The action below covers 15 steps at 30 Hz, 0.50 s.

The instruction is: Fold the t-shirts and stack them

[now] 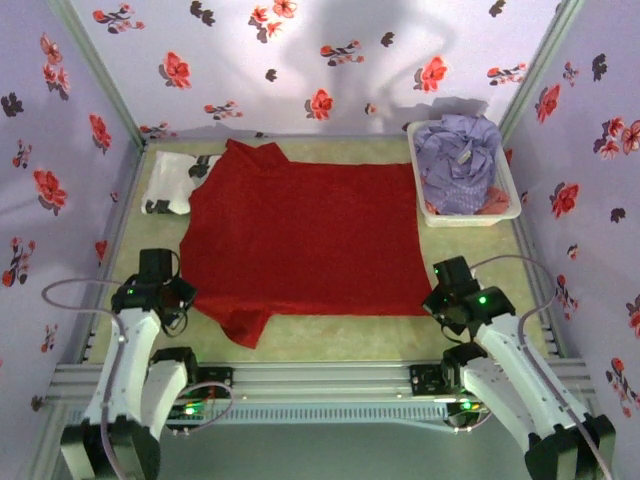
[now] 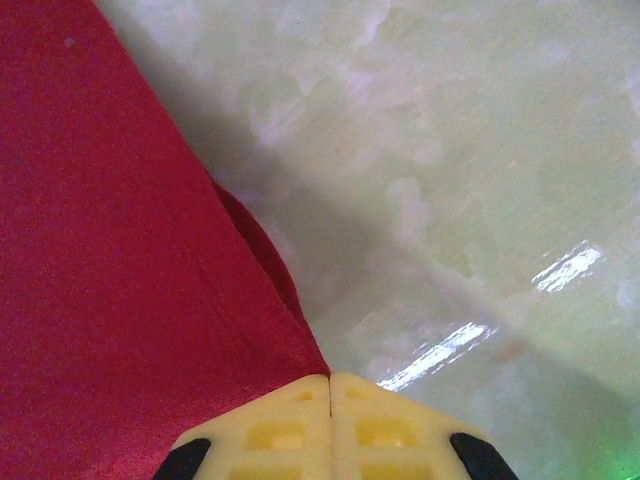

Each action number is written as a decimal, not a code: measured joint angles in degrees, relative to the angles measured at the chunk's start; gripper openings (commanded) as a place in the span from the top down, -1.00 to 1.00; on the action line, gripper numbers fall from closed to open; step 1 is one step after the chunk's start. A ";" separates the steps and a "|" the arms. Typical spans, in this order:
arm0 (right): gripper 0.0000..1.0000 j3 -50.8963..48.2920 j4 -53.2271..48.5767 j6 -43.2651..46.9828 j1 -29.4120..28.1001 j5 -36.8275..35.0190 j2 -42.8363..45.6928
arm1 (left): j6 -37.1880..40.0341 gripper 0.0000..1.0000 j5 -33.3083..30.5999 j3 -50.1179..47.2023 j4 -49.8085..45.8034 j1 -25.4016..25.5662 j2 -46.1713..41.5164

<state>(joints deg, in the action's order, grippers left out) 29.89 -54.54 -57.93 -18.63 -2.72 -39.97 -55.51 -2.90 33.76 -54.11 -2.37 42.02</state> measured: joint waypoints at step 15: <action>1.00 2.32 0.35 1.40 0.00 1.99 -5.25 | -0.79 1.00 -1.75 3.76 -4.13 0.11 3.50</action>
<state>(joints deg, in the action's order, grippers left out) 32.21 -54.19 -56.53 -18.63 -0.73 -45.21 -56.29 -4.64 37.52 -58.24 -2.26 45.52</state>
